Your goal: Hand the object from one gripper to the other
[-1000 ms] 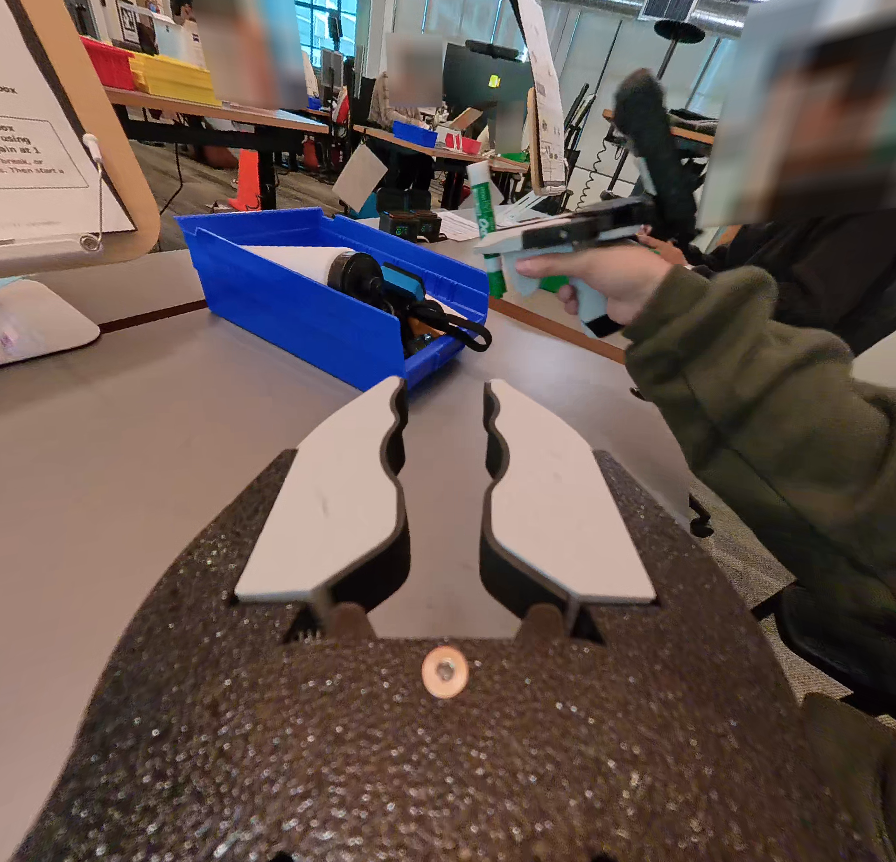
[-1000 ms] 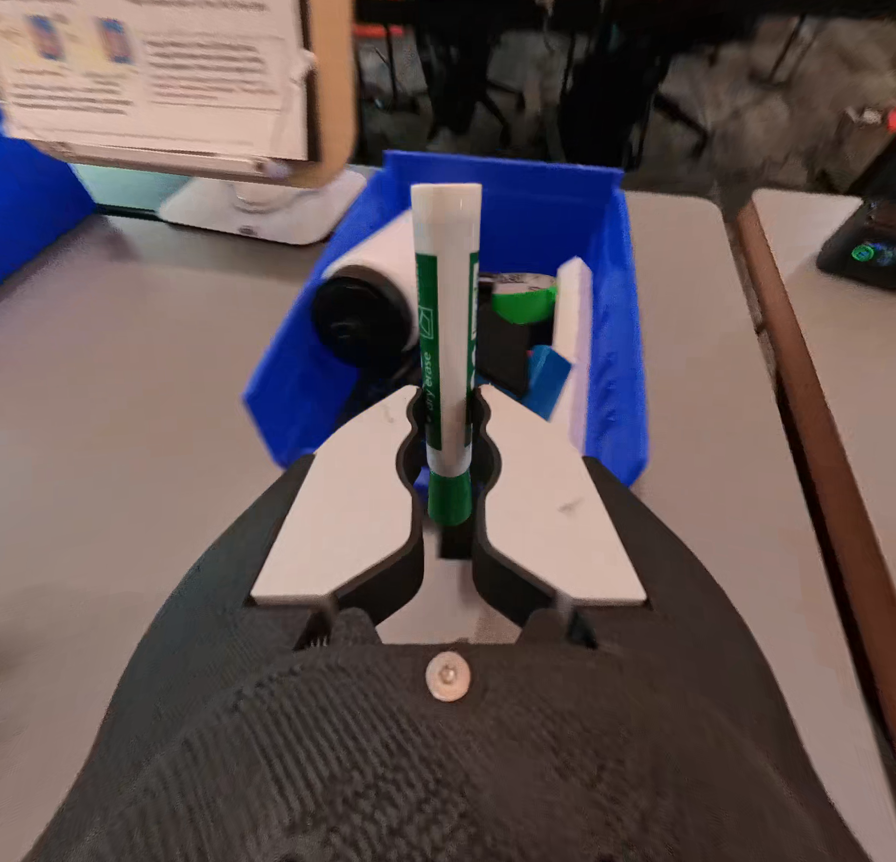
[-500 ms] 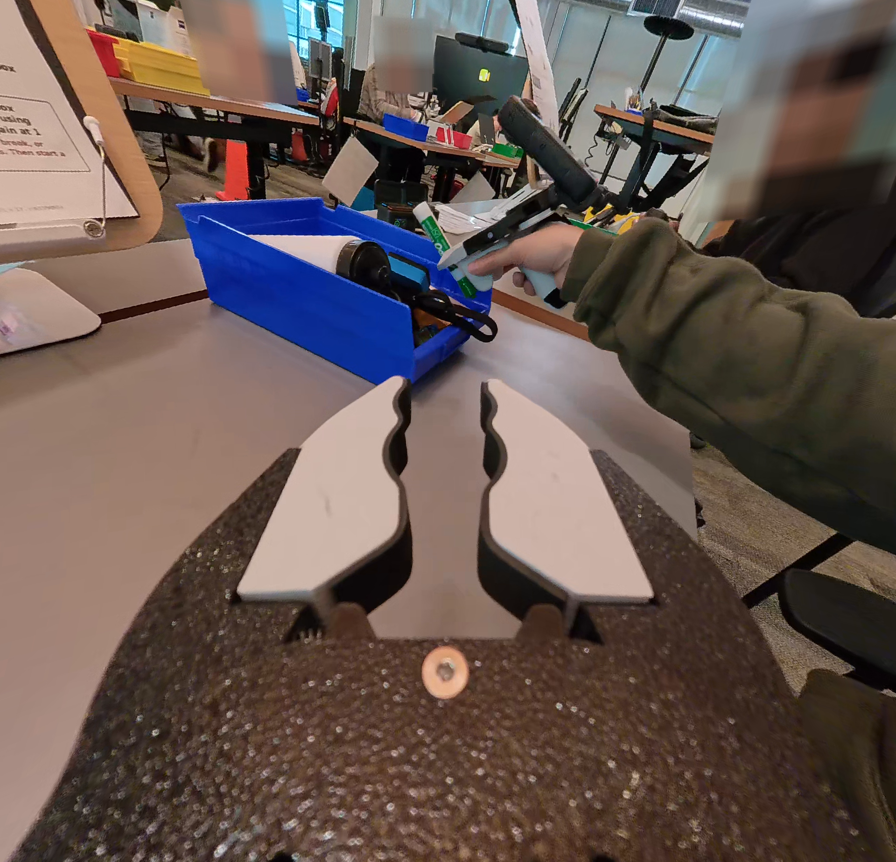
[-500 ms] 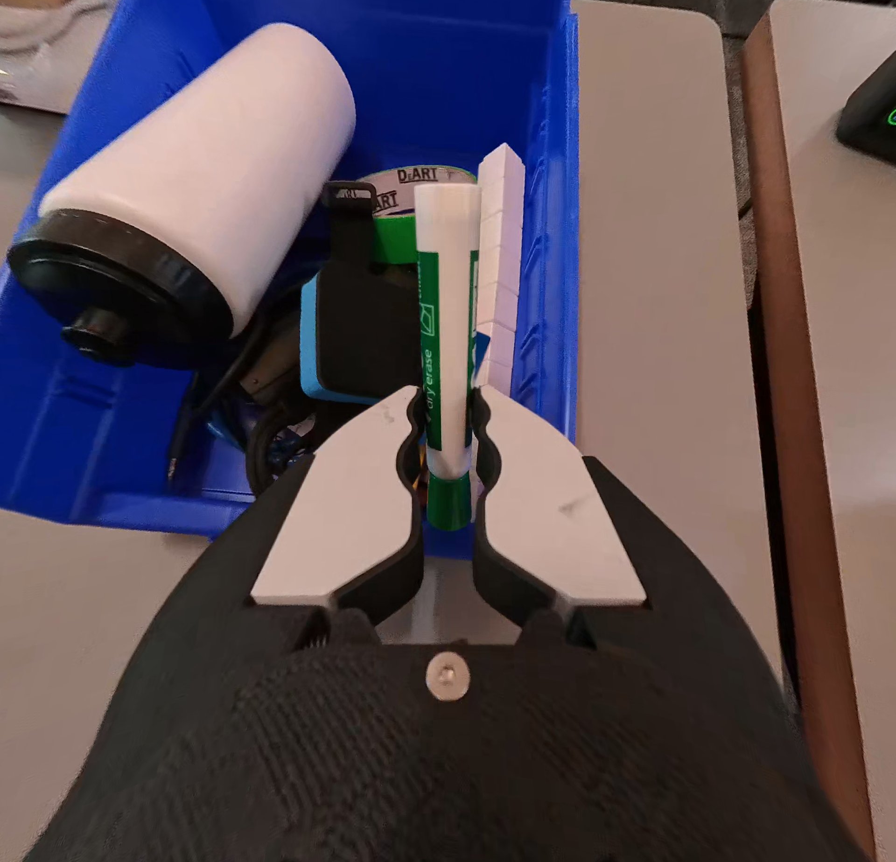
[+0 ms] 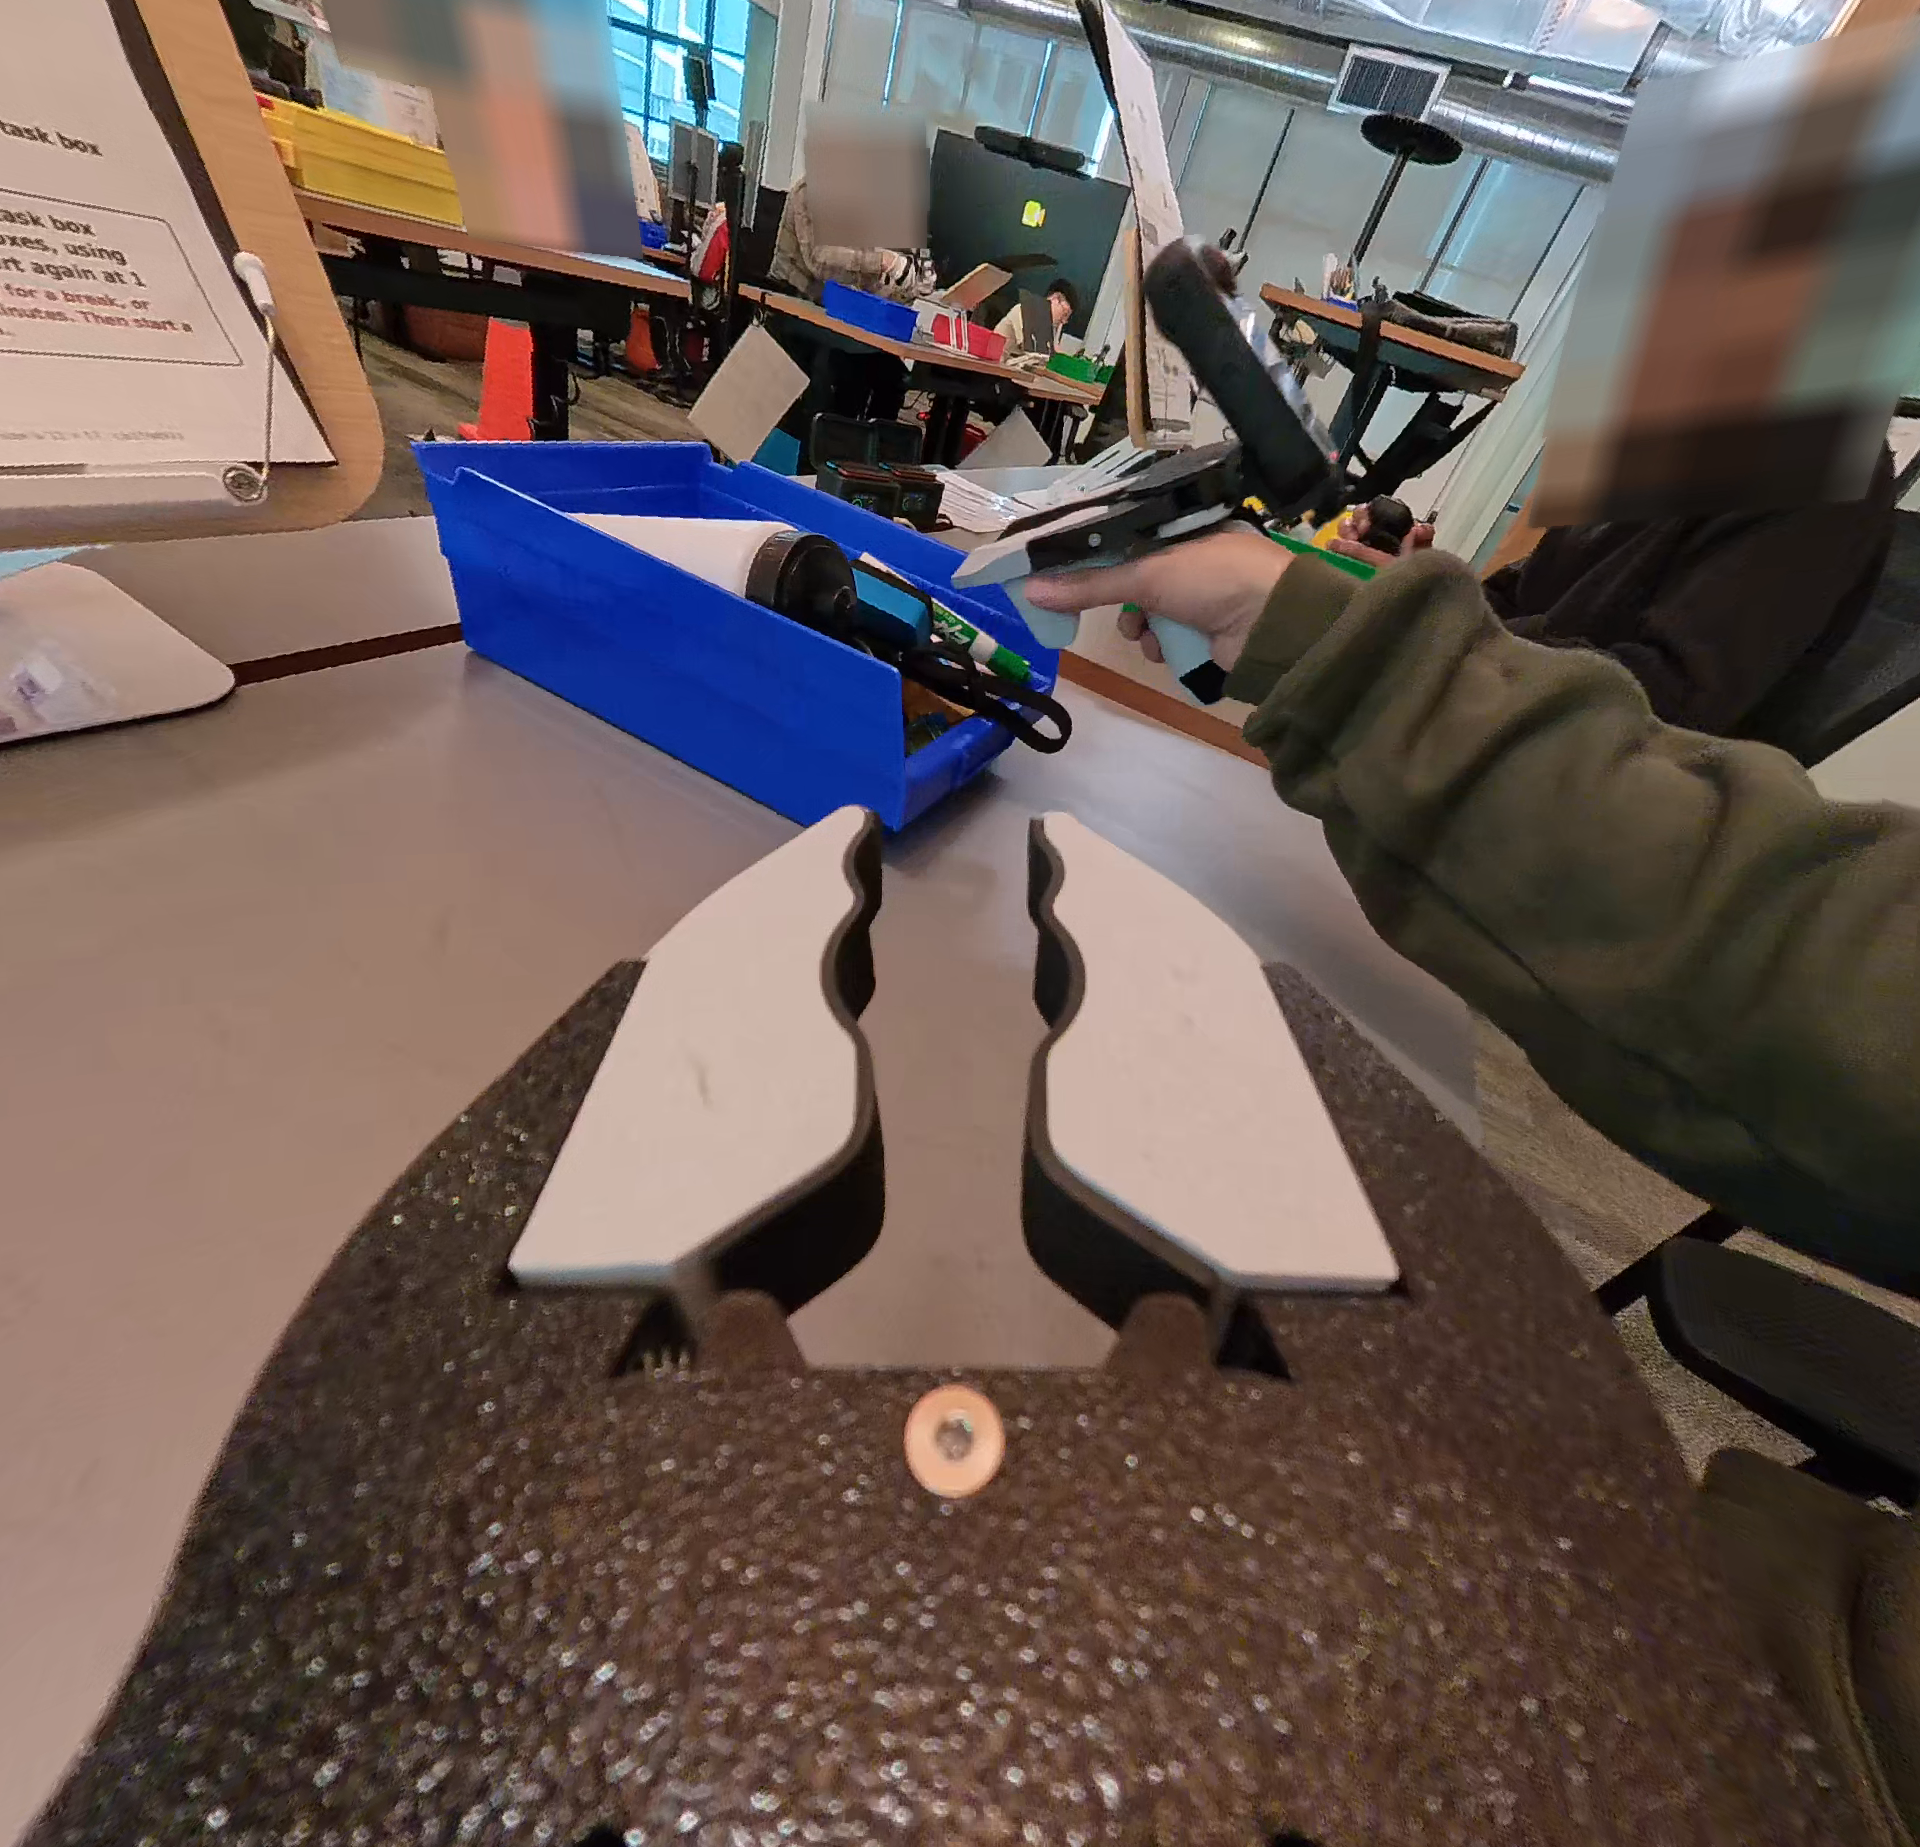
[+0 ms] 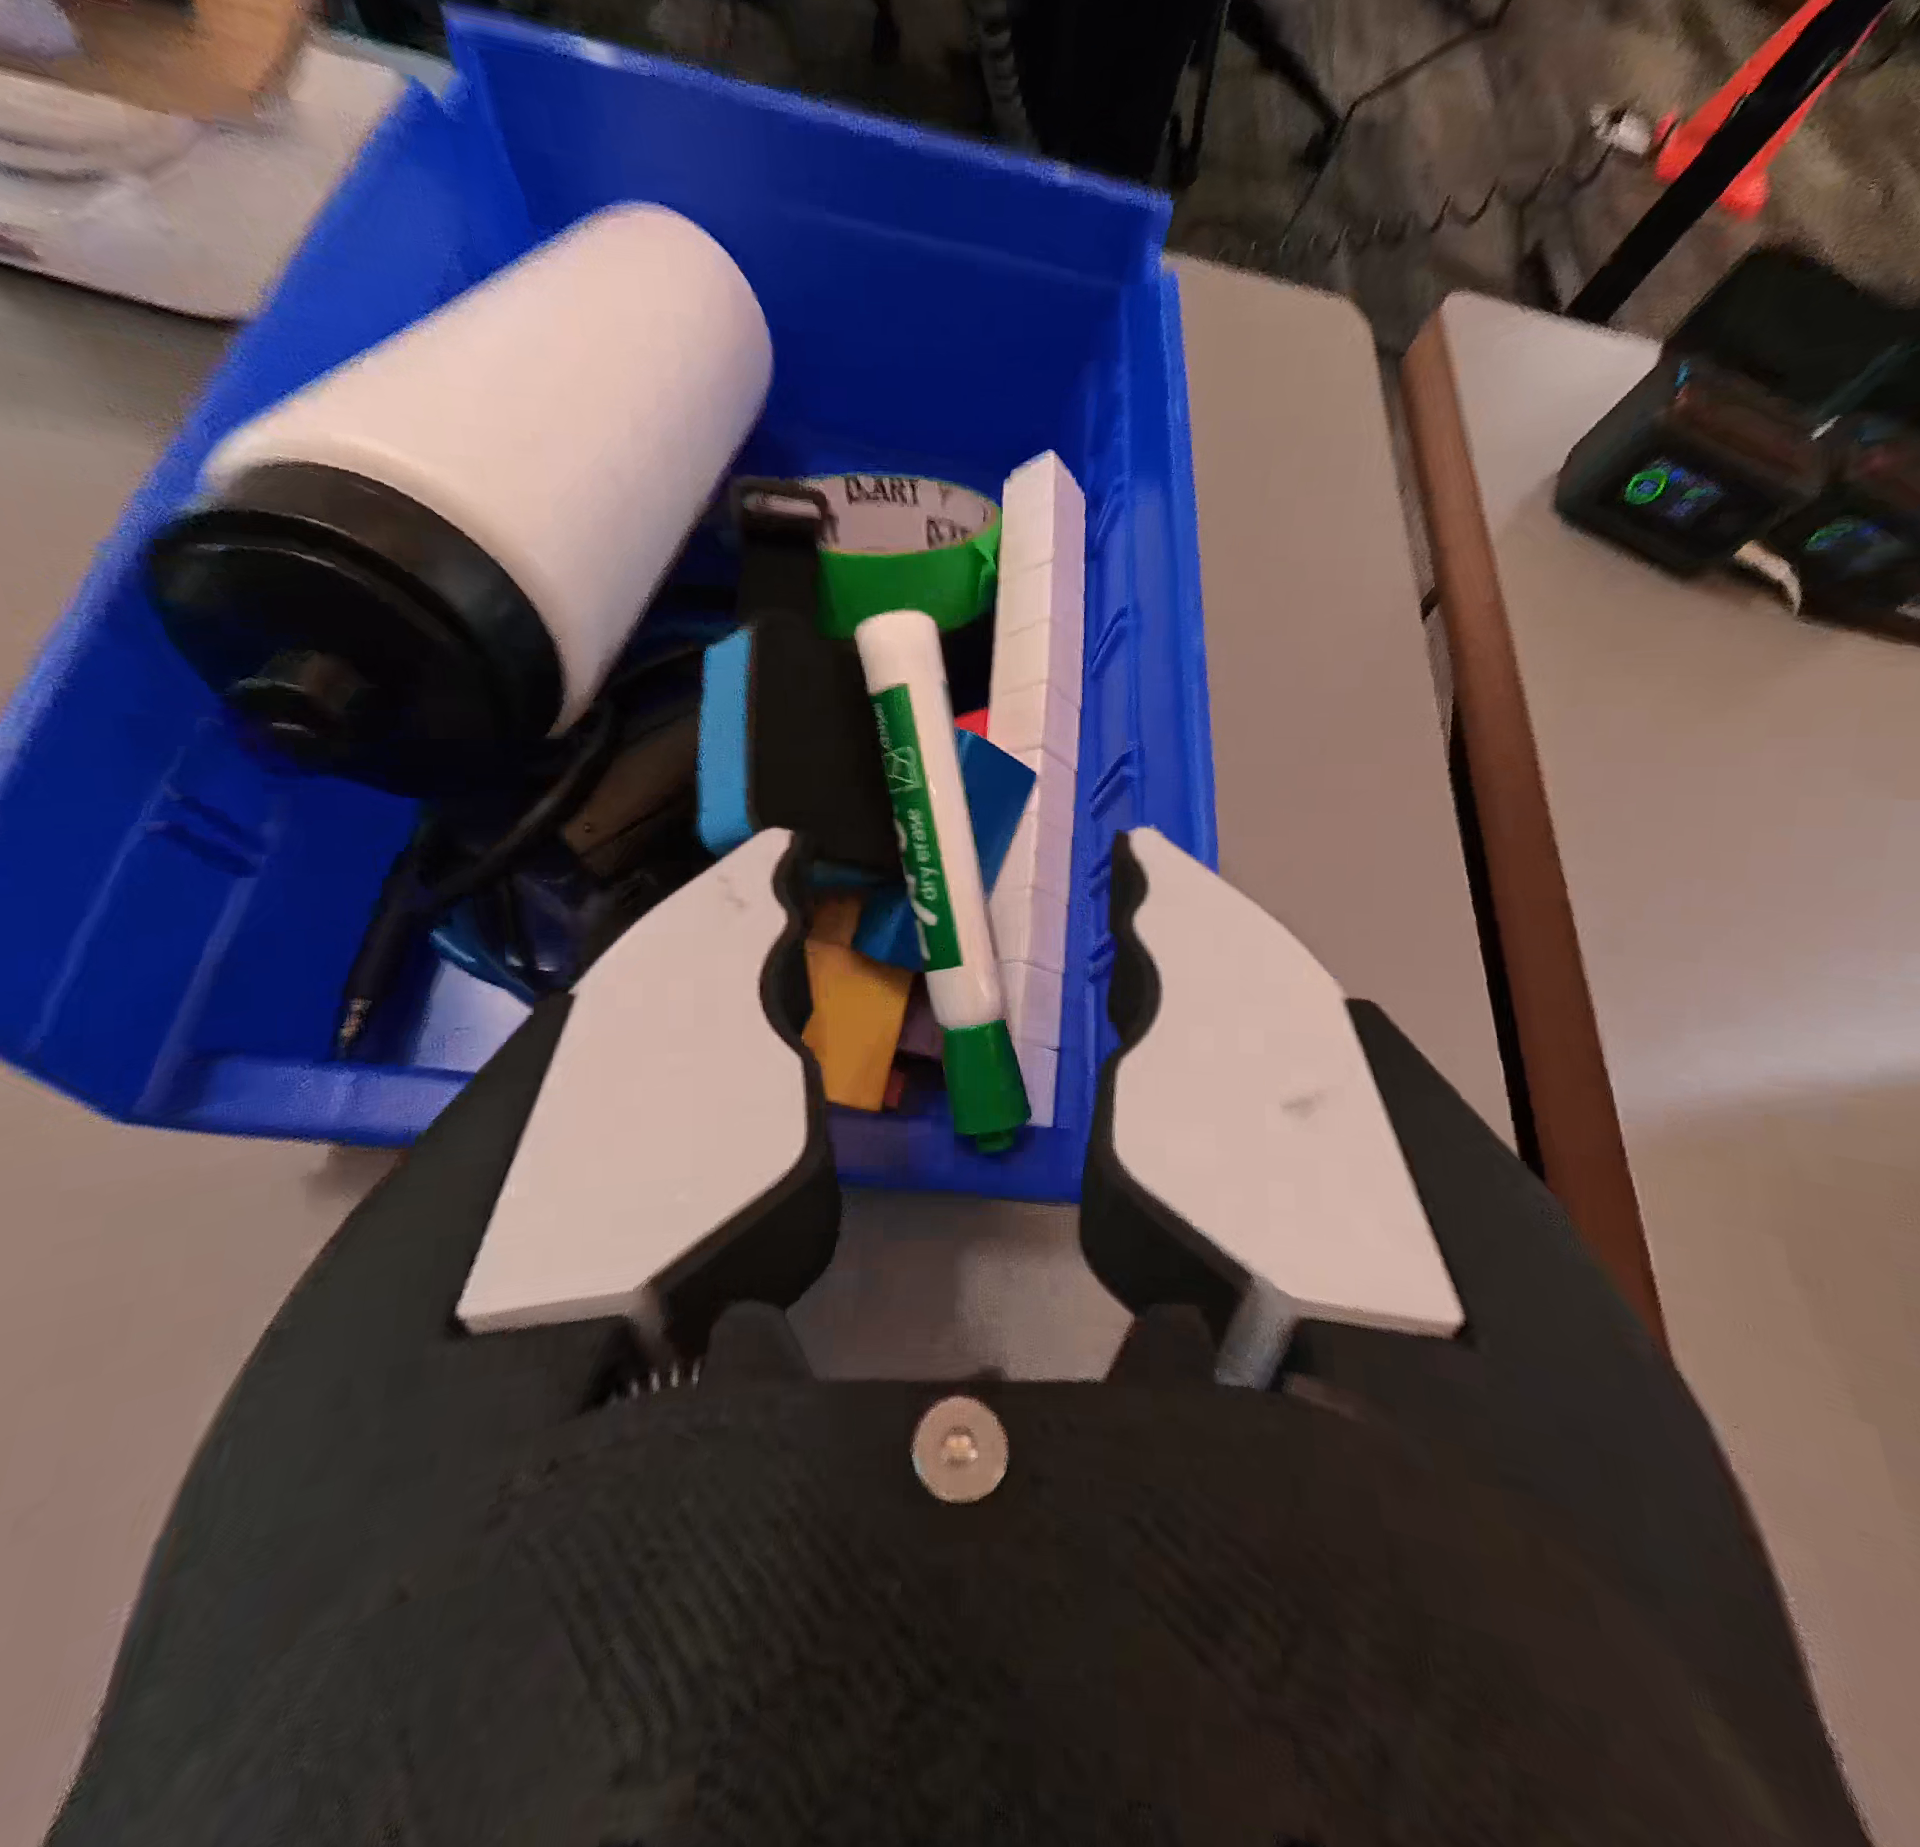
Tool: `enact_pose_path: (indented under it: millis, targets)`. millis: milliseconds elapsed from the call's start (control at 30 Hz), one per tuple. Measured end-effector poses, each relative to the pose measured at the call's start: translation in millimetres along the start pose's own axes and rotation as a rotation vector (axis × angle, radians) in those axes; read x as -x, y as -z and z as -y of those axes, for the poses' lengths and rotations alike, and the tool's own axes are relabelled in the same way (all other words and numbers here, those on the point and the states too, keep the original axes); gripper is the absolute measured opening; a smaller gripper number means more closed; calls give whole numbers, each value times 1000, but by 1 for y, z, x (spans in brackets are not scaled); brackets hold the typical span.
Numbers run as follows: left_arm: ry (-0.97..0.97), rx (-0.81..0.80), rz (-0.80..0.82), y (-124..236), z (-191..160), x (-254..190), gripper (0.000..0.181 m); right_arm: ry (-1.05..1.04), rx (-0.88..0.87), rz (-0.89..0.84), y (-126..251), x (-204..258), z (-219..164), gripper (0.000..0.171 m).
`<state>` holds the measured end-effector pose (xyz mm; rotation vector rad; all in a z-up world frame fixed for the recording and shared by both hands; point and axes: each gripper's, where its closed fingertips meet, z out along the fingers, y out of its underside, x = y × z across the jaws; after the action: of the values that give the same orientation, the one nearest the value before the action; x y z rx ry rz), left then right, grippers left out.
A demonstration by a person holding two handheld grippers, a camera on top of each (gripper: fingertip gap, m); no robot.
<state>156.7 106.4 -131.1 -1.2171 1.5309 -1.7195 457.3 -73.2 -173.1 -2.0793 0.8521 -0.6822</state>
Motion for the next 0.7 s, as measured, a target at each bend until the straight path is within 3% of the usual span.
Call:
enact_pose_path:
  millis: [233,367,467,600,700]
  targets:
    - [11,-8,24,3,4,6,26,-3,-332,164,76,91,18,85]
    - [-37,8,138,27,20,22,27,53,-427,278,96,148,6,87]
    - [-102,54,343,72,39,59,28,84,-440,319,99,166,-1,84]
    - [-120,198,700,163,67,143,33,132,-460,306,103,169,3,80]
    - [-90,392,804,206,78,198,35,155,-463,301,107,168,6,79]
